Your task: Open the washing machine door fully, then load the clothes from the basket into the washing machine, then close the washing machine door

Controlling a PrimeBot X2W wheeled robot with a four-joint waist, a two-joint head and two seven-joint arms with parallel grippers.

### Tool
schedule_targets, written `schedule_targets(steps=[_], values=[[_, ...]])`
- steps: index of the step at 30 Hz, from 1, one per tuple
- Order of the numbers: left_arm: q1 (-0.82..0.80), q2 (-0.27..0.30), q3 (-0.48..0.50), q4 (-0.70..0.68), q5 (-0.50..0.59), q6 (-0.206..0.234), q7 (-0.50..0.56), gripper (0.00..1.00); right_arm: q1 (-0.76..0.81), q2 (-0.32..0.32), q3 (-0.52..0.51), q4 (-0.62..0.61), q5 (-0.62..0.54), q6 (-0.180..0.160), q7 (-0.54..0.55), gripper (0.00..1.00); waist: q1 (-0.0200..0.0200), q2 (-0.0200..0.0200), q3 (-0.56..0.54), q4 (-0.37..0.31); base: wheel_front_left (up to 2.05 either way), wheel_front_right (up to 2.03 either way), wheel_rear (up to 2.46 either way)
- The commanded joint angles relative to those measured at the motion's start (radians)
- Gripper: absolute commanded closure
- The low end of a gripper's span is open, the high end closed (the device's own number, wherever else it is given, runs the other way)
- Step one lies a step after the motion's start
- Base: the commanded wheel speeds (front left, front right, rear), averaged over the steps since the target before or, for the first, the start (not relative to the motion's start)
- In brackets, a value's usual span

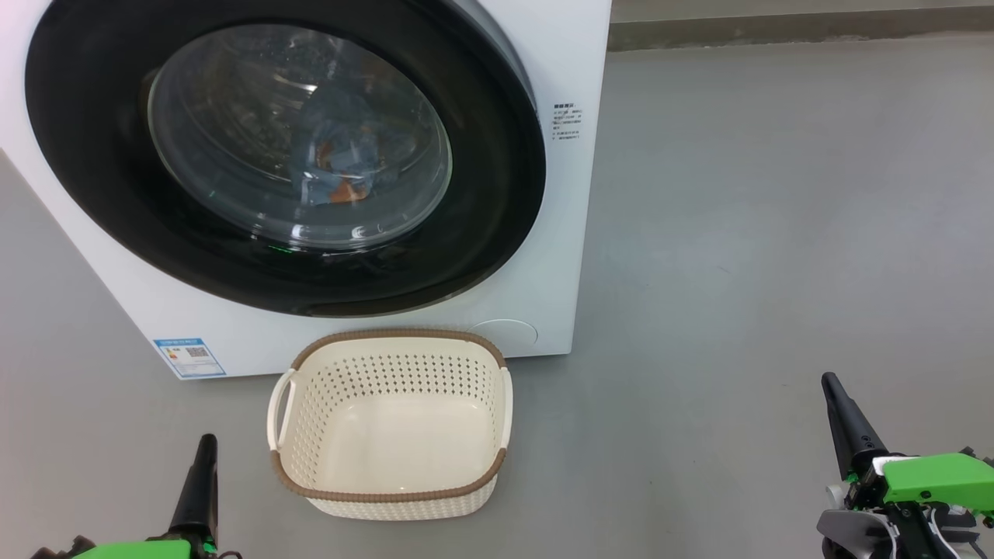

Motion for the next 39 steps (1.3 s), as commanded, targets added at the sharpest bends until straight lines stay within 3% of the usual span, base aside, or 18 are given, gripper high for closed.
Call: schedule_targets(steps=[1, 6, 39], values=[[-0.045, 0.009, 0.035, -0.035, -0.031, 0.005, 0.012, 1.0, -0.042, -0.004, 0.009, -0.034, 0.027, 0.002, 0.013, 1.0, 0.0, 0.0, 0.0, 0.001, 0.0, 0.0, 0.0], [-0.048, 0.004, 0.038, -0.038, -0.069, 0.007, 0.023, 1.0, -0.043, -0.001, 0.002, -0.038, 0.063, 0.002, 0.025, 1.0, 0.0, 0.0, -0.001, 0.004, 0.0, 0.0, 0.0], [-0.048, 0.003, 0.038, -0.038, -0.07, 0.007, 0.024, 1.0, -0.042, -0.001, 0.003, -0.039, 0.065, 0.002, 0.024, 1.0, 0.0, 0.0, -0.001, 0.004, 0.0, 0.0, 0.0]])
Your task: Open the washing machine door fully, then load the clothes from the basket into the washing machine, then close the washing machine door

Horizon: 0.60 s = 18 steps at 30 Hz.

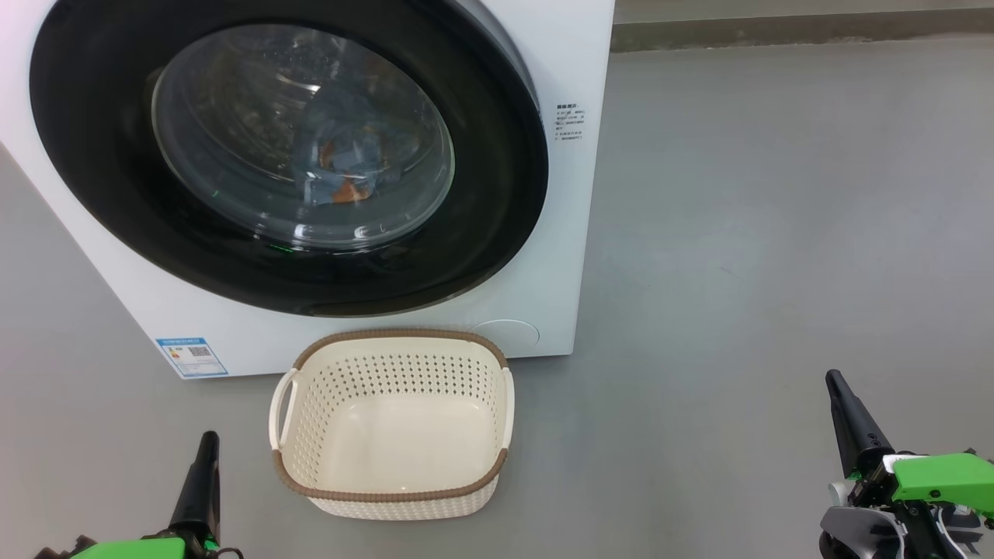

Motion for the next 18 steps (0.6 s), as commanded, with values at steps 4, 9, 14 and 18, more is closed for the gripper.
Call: schedule_targets(steps=[4, 9, 14, 18], values=[[-0.045, 0.009, 0.033, -0.032, -0.007, -0.001, 0.007, 1.0, -0.042, -0.006, 0.021, -0.031, 0.006, 0.002, 0.007, 1.0, -0.0001, 0.0, 0.0, 0.0, 0.0, 0.0, 0.0], [-0.045, 0.009, 0.033, -0.032, -0.007, -0.001, 0.007, 1.0, -0.042, -0.006, 0.021, -0.031, 0.006, 0.002, 0.006, 1.0, -0.0001, 0.0, 0.0, 0.0, 0.0, 0.0, 0.0], [-0.045, 0.009, 0.033, -0.032, -0.007, -0.001, 0.007, 1.0, -0.042, -0.007, 0.021, -0.031, 0.006, 0.002, 0.006, 1.0, -0.0001, 0.0, 0.0, 0.0, 0.0, 0.0, 0.0], [-0.045, 0.009, 0.033, -0.032, -0.007, -0.001, 0.007, 1.0, -0.042, -0.007, 0.022, -0.031, 0.007, 0.002, 0.006, 1.0, -0.0001, 0.0, 0.0, 0.0, 0.0, 0.0, 0.0]])
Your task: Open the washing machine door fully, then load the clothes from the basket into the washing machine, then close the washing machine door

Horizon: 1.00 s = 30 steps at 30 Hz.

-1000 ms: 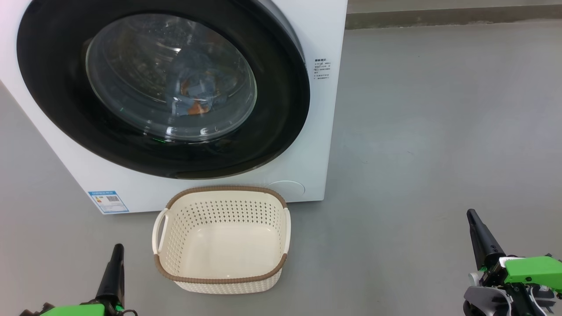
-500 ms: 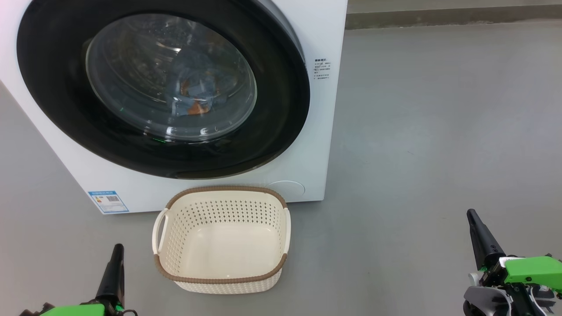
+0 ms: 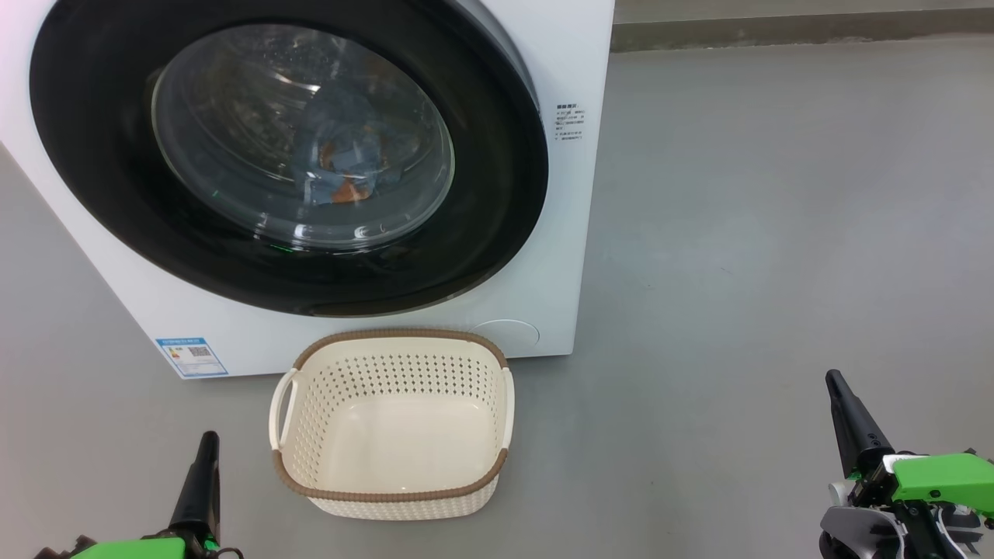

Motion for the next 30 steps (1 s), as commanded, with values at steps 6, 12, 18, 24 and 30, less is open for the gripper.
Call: schedule_targets(steps=[6, 12, 18, 24, 30], values=[[-0.045, 0.009, 0.033, -0.032, -0.007, -0.001, 0.007, 1.0, -0.042, -0.007, 0.022, -0.031, 0.007, 0.002, 0.006, 1.0, 0.0, 0.0, 0.0, 0.0, 0.0, 0.0, 0.0], [-0.045, 0.009, 0.033, -0.032, -0.007, -0.001, 0.007, 1.0, -0.042, -0.007, 0.022, -0.031, 0.007, 0.002, 0.006, 1.0, 0.0, 0.0, 0.0, 0.0, 0.0, 0.0, 0.0], [-0.045, 0.009, 0.033, -0.032, -0.007, -0.001, 0.007, 1.0, -0.042, -0.007, 0.022, -0.031, 0.007, 0.002, 0.005, 1.0, 0.0, 0.0, 0.0, 0.0, 0.0, 0.0, 0.0], [-0.045, 0.009, 0.033, -0.032, -0.007, -0.001, 0.007, 1.0, -0.042, -0.007, 0.023, -0.031, 0.008, 0.002, 0.005, 1.0, 0.0, 0.0, 0.0, 0.0, 0.0, 0.0, 0.0], [-0.045, 0.009, 0.033, -0.032, -0.007, -0.001, 0.007, 1.0, -0.042, -0.008, 0.023, -0.031, 0.008, 0.002, 0.005, 1.0, 0.0, 0.0, 0.0, 0.0, 0.0, 0.0, 0.0]])
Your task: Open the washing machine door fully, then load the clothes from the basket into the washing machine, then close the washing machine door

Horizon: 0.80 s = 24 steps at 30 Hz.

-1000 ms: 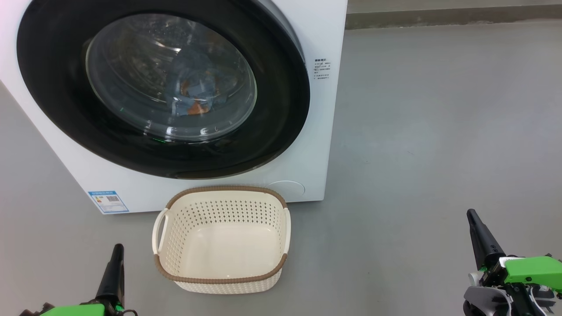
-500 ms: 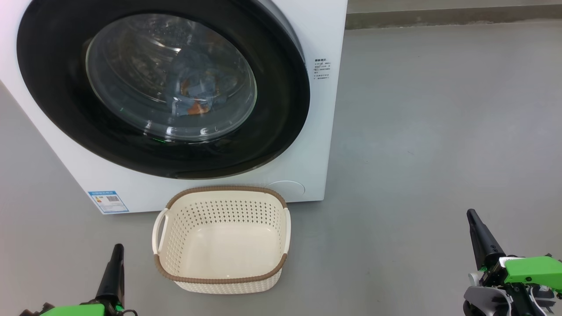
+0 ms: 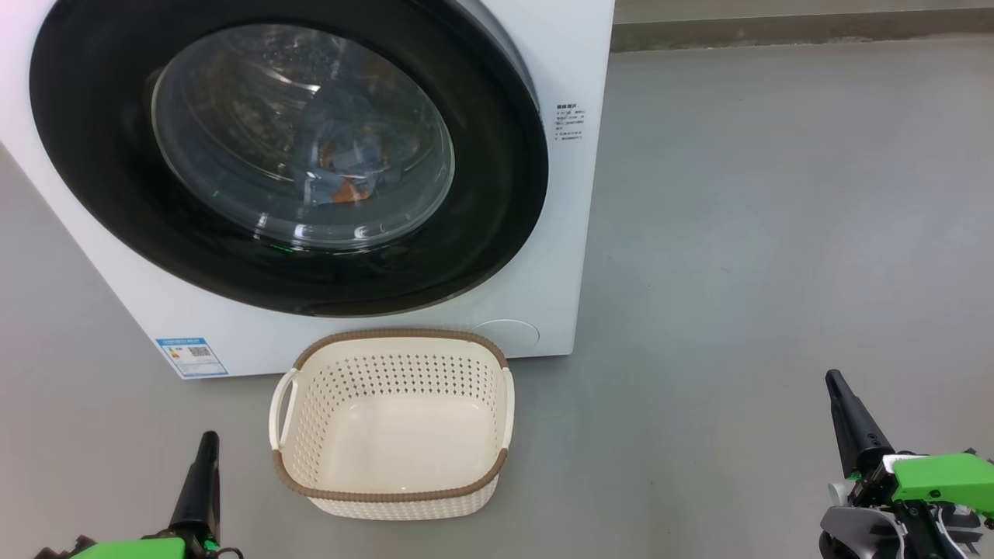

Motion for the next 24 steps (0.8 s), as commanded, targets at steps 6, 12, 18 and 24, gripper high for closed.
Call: schedule_targets(steps=[6, 12, 18, 24], values=[[-0.045, 0.009, 0.033, -0.032, -0.007, -0.001, 0.007, 1.0, -0.042, -0.008, 0.023, -0.031, 0.008, 0.002, 0.005, 1.0, -0.0001, 0.0, 0.0, 0.0, 0.0, 0.0, 0.0], [-0.045, 0.009, 0.033, -0.032, -0.007, -0.001, 0.007, 1.0, -0.042, -0.008, 0.023, -0.031, 0.008, 0.002, 0.005, 1.0, -0.0001, 0.0, 0.0, 0.0, 0.0, 0.0, 0.0], [-0.045, 0.009, 0.033, -0.032, -0.007, -0.001, 0.007, 1.0, -0.042, -0.008, 0.024, -0.031, 0.008, 0.002, 0.004, 1.0, -0.0001, 0.0, 0.0, 0.0, 0.0, 0.0, 0.0], [-0.045, 0.009, 0.033, -0.032, -0.007, -0.001, 0.007, 1.0, -0.042, -0.008, 0.024, -0.031, 0.009, 0.002, 0.004, 1.0, -0.0001, 0.0, 0.0, 0.0, 0.0, 0.0, 0.0]])
